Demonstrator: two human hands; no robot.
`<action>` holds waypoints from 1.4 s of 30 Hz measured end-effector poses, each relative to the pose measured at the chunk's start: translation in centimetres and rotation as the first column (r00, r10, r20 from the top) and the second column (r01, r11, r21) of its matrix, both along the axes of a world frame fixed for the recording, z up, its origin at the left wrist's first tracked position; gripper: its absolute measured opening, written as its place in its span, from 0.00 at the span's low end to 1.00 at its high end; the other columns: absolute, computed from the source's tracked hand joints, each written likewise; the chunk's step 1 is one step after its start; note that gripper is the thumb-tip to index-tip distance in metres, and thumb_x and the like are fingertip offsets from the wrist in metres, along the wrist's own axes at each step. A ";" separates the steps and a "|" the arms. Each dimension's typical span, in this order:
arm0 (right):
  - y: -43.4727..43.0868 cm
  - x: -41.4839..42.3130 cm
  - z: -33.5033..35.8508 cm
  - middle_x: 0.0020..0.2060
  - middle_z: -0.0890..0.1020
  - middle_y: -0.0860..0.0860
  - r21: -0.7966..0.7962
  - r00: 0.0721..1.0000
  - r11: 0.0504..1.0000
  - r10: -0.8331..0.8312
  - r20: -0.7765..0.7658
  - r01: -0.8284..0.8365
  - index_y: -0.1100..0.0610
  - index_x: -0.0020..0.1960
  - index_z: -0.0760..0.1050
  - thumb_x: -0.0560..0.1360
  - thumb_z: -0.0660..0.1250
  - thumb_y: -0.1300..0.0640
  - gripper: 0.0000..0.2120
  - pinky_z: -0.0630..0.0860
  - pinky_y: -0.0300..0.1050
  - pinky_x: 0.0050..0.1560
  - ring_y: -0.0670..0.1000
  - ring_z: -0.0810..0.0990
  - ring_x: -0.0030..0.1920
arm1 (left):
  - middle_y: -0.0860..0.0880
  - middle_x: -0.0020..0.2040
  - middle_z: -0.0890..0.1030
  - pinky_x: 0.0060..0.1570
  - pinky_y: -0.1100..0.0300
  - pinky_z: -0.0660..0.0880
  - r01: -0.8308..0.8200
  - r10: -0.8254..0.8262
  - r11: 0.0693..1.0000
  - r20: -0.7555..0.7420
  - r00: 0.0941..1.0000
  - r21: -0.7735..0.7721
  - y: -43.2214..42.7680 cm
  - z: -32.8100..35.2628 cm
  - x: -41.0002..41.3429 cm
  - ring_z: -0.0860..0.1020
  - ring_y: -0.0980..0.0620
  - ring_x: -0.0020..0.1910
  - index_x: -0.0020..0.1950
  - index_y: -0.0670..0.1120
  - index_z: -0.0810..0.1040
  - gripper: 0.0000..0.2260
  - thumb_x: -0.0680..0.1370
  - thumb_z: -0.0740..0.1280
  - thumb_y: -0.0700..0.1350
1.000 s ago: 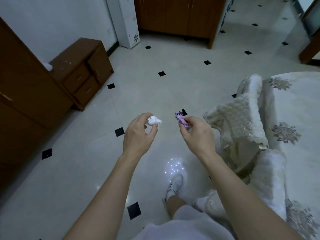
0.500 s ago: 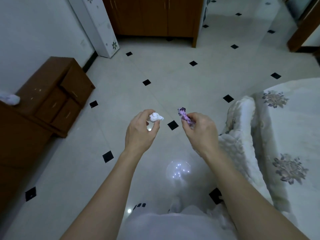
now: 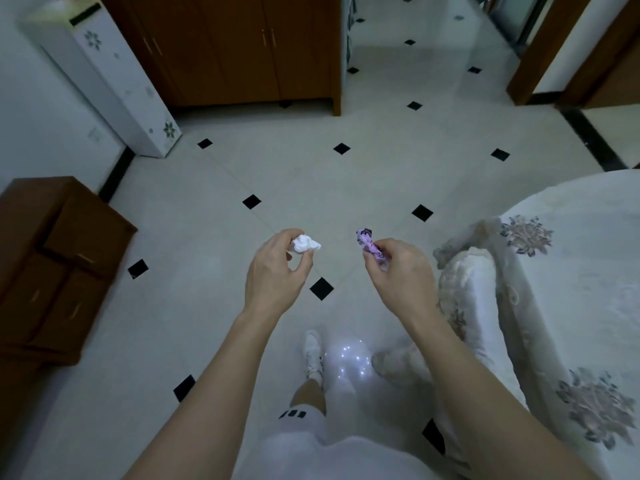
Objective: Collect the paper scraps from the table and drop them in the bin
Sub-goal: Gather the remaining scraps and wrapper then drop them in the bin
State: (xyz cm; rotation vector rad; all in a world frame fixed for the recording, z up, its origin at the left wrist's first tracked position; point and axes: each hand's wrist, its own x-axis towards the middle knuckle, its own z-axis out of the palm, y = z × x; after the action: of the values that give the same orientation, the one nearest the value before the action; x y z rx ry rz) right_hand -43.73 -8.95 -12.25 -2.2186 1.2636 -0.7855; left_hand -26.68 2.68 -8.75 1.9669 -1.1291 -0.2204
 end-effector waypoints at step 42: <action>-63.3 5.9 1.2 0.37 0.79 0.48 0.030 0.774 0.775 -0.628 -0.083 0.632 0.52 0.44 0.78 0.77 0.63 0.46 0.12 0.74 0.49 0.38 0.53 0.74 0.42 | 0.63 0.49 0.82 0.47 0.56 0.77 0.612 -0.611 0.791 -0.056 0.789 -0.007 -74.5 0.6 9.8 0.78 0.56 0.49 0.48 0.56 0.76 0.06 0.78 0.67 0.44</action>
State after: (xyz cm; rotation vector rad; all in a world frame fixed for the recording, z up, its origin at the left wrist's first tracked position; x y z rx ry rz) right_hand -37.86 -72.25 -11.06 -1.7710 2.0885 -0.8913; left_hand -16.86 -71.85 -8.13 1.5258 -1.7077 -0.6213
